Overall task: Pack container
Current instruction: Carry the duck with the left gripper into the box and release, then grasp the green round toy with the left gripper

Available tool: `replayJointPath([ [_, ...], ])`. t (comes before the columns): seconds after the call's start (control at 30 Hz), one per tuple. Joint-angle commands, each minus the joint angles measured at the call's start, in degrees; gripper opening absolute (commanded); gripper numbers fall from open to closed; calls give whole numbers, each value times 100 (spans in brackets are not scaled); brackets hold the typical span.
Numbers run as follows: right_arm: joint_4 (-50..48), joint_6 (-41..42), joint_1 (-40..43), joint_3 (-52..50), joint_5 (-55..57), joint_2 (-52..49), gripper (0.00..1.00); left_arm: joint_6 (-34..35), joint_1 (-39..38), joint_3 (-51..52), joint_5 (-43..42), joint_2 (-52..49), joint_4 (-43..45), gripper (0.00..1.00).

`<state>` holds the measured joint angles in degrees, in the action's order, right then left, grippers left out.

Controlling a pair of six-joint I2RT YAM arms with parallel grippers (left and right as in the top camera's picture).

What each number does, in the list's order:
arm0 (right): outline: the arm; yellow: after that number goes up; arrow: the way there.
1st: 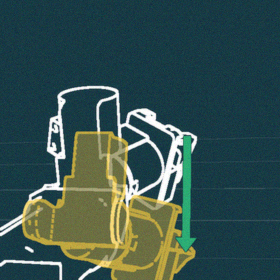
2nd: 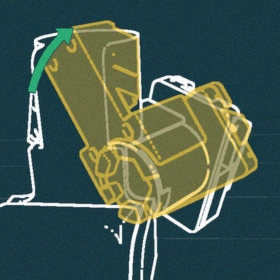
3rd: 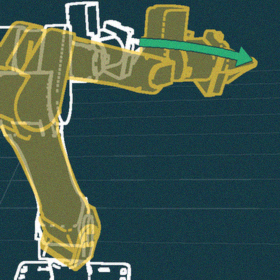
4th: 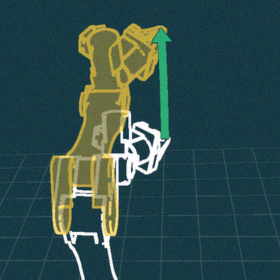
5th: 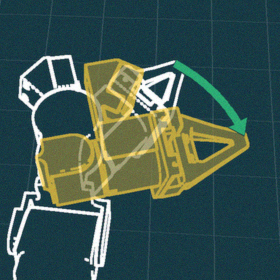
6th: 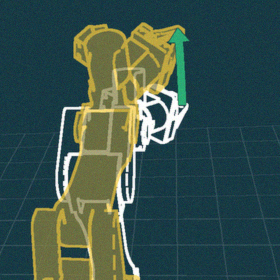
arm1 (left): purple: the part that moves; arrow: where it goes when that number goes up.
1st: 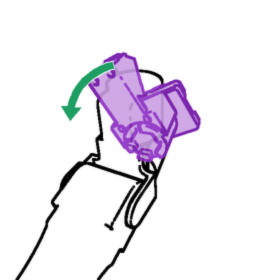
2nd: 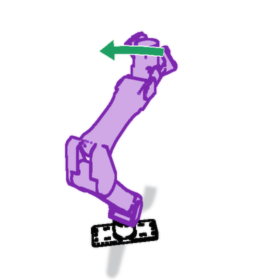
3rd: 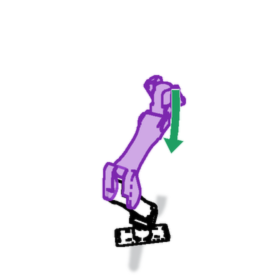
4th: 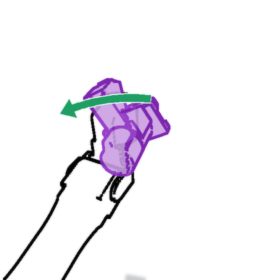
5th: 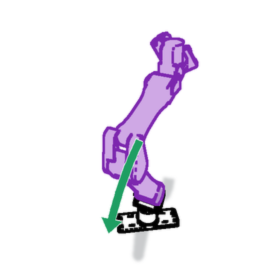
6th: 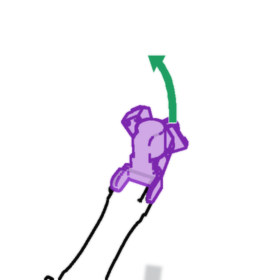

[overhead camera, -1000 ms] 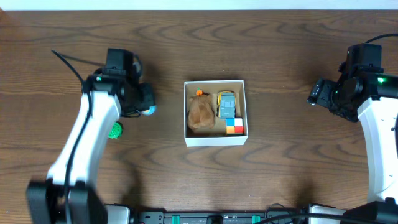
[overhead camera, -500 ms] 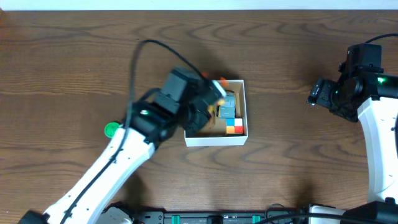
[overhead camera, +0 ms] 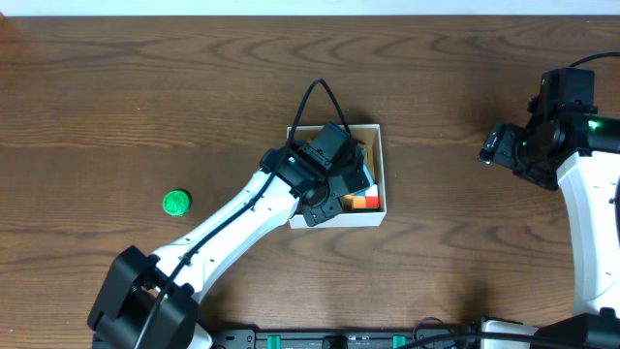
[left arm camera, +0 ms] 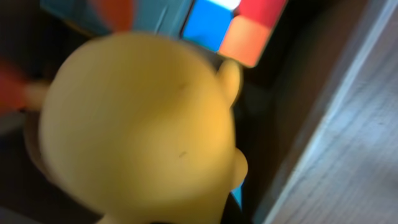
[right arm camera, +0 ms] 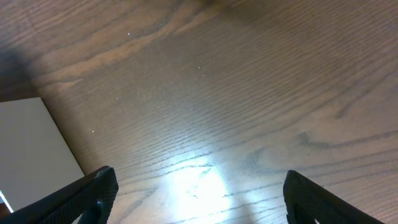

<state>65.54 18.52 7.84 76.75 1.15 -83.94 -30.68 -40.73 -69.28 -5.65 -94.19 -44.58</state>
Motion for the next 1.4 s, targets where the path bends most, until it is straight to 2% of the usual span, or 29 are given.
replayJointPath([
  [0.0, 7, -105, 35, -37, -11, -7, 87, -83, -7, -109, 457, -24, 0, 12],
  [0.07, 7, -105, 35, -37, -11, -7, 87, -83, -7, -109, 555, -22, -13, 24],
  [0.13, 7, -105, 35, -37, -11, -7, 87, -81, -7, -109, 573, -22, -35, 31],
  [0.17, 7, -105, 35, -37, -11, -7, 87, -79, -7, -109, 573, -22, -39, 40],
  [0.23, 7, -105, 35, -37, -11, -7, 87, -81, -7, -109, 573, -22, -57, 44],
  [0.37, 7, -107, 35, -37, -11, -7, 87, -79, -7, -109, 573, -22, -153, 61],
  [0.5, 4, -107, 35, -37, -9, -7, 88, -79, -7, -109, 575, -4, -229, 66],
  [0.53, 4, -107, 35, -37, -9, -7, 87, -79, -7, -109, 575, 7, -236, 74],
  [0.57, 4, -107, 35, -37, -9, -7, 88, -79, -7, -109, 575, 24, -247, 78],
  [0.87, -13, -149, 35, -37, 11, -7, 88, -9, 9, -109, 866, 385, -256, 79],
  [1.03, -17, -149, 35, -37, 13, -7, 87, 374, 201, -109, 1222, 953, -275, 79],
  [1.2, -15, -192, 35, -37, 11, -7, 88, 1432, 957, -109, 1429, 1812, -490, 84],
  [1.3, -15, -192, 35, -37, 11, -7, 88, 2433, 1856, -109, 1427, 2236, -734, 99],
  [1.37, -15, -192, 35, -37, 11, -7, 88, 2968, 2544, -109, 1412, 2358, -914, 98],
])
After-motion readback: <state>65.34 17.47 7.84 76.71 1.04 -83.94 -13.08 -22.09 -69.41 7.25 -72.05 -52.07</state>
